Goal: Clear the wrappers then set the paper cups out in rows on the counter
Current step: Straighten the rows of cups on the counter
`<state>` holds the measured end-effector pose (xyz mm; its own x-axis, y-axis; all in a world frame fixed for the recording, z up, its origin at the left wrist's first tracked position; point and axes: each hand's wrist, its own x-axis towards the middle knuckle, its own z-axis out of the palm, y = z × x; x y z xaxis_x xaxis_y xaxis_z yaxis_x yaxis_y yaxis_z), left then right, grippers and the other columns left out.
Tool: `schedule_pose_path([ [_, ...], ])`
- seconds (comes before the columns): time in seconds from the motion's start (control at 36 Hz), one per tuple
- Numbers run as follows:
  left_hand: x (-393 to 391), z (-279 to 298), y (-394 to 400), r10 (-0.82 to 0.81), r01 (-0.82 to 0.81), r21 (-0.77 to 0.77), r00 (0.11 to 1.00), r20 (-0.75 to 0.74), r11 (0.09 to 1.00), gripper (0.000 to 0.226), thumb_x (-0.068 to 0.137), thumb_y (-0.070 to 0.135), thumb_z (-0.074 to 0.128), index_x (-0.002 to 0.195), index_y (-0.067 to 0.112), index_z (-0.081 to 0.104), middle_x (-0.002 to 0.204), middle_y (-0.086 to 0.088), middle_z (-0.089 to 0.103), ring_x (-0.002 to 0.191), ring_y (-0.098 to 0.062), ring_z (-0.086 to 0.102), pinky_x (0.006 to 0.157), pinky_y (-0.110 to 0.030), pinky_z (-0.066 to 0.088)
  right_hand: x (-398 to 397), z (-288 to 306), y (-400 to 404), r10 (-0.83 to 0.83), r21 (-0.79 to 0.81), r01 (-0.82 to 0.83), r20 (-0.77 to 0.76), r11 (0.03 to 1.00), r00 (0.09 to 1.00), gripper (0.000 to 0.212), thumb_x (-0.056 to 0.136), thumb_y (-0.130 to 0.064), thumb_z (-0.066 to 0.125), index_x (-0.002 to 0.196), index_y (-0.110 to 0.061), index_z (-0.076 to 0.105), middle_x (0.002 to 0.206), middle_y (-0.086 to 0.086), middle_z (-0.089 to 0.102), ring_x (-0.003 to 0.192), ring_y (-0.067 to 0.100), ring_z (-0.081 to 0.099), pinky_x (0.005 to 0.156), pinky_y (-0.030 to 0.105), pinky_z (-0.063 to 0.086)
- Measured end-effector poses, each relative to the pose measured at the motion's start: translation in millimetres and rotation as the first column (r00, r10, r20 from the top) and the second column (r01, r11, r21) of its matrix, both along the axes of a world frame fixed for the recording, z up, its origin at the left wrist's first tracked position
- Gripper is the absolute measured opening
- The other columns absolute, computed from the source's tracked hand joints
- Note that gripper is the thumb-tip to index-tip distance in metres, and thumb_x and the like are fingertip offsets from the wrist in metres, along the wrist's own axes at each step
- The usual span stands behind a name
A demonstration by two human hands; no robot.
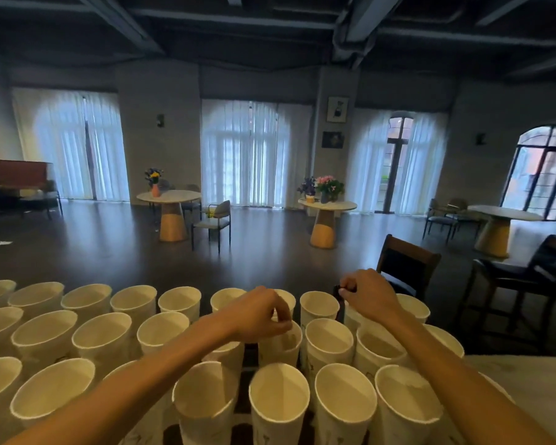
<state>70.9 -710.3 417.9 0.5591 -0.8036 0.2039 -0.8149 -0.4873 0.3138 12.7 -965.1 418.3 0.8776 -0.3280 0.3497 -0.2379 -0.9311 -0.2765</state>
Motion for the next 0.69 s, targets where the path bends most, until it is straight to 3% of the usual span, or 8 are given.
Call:
schedule_pose_path([
  [0.08, 13, 8, -12, -0.003, 0.004, -0.036, 1.0, 0.028, 0.999, 0.022, 0.095, 0.033, 0.067, 0.112, 0.021, 0.074, 0.108, 0.005, 0.071, 0.087, -0.008, 0.063, 0.07, -0.012, 0.046, 5, 4, -20, -0.056, -0.047, 0.053, -0.055, 0.997, 0.997, 0.029, 0.092, -0.041, 0.062, 0.114, -0.023, 0.068, 0.117, 0.001, 0.07, 0.104, 0.018, 0.063, 0.091, 0.029, 0.048],
  [0.17, 24, 17, -33, -0.012, 0.013, -0.074, 1.0, 0.018, 0.997, 0.02, 0.094, 0.031, 0.069, 0.112, 0.023, 0.073, 0.107, 0.009, 0.066, 0.094, -0.008, 0.062, 0.078, -0.016, 0.051, 7, 2, -38, -0.097, -0.083, 0.082, -0.202, 0.993, 0.975, 0.057, 0.085, -0.063, 0.061, 0.131, -0.029, 0.056, 0.132, 0.0, 0.062, 0.12, 0.02, 0.056, 0.106, 0.035, 0.04],
  [0.28, 39, 21, -65, -0.028, 0.026, -0.059, 0.999, -0.038, 0.998, 0.038, 0.092, 0.033, 0.072, 0.128, 0.021, 0.065, 0.127, 0.005, 0.063, 0.111, -0.009, 0.06, 0.08, -0.01, 0.044, 16, -5, -48, -0.066, 0.024, 0.08, -0.363, 0.996, 0.93, 0.089, 0.073, -0.077, 0.061, 0.147, -0.034, 0.037, 0.153, 0.001, 0.041, 0.143, 0.029, 0.032, 0.12, 0.05, 0.019],
  [0.36, 48, 19, -86, -0.037, 0.035, -0.024, 0.997, -0.065, 0.999, 0.05, 0.093, 0.041, 0.069, 0.137, 0.021, 0.059, 0.138, 0.001, 0.058, 0.119, -0.013, 0.057, 0.083, -0.01, 0.038, 26, -15, -55, 0.004, 0.041, 0.015, -0.427, 0.999, 0.904, 0.114, 0.055, -0.093, 0.058, 0.149, -0.036, 0.03, 0.154, -0.001, 0.038, 0.144, 0.026, 0.031, 0.121, 0.053, 0.013],
  [0.44, 52, 14, -105, -0.025, 0.029, 0.041, 0.995, -0.1, 0.999, 0.061, 0.092, 0.051, 0.066, 0.145, 0.024, 0.051, 0.148, 0.002, 0.052, 0.13, -0.017, 0.052, 0.094, -0.02, 0.041, 32, -20, -56, -0.02, -0.025, 0.011, -0.442, 1.0, 0.897, 0.094, 0.072, -0.073, 0.066, 0.15, -0.035, 0.03, 0.154, -0.001, 0.039, 0.143, 0.029, 0.033, 0.118, 0.052, 0.021],
  [0.56, 51, 5, -122, 0.002, 0.013, 0.181, 0.997, -0.081, 0.983, 0.071, 0.09, 0.059, 0.063, 0.151, 0.029, 0.042, 0.156, 0.002, 0.043, 0.142, -0.023, 0.042, 0.112, -0.04, 0.039, 40, -24, -58, 0.052, -0.031, -0.072, -0.433, 0.997, 0.9, 0.071, 0.074, -0.065, 0.07, 0.132, -0.028, 0.051, 0.13, -0.001, 0.06, 0.118, 0.021, 0.058, 0.103, 0.044, 0.046],
  [0.69, 49, -4, -131, 0.026, -0.004, 0.213, 0.994, -0.102, 0.977, 0.072, 0.087, 0.058, 0.068, 0.149, 0.03, 0.044, 0.152, 0.001, 0.048, 0.136, -0.025, 0.048, 0.108, -0.042, 0.044, 41, -25, -70, 0.066, 0.067, -0.044, -0.377, 0.997, 0.924, 0.072, 0.061, -0.06, 0.08, 0.121, -0.025, 0.061, 0.117, -0.001, 0.064, 0.11, 0.022, 0.061, 0.094, 0.037, 0.05],
])
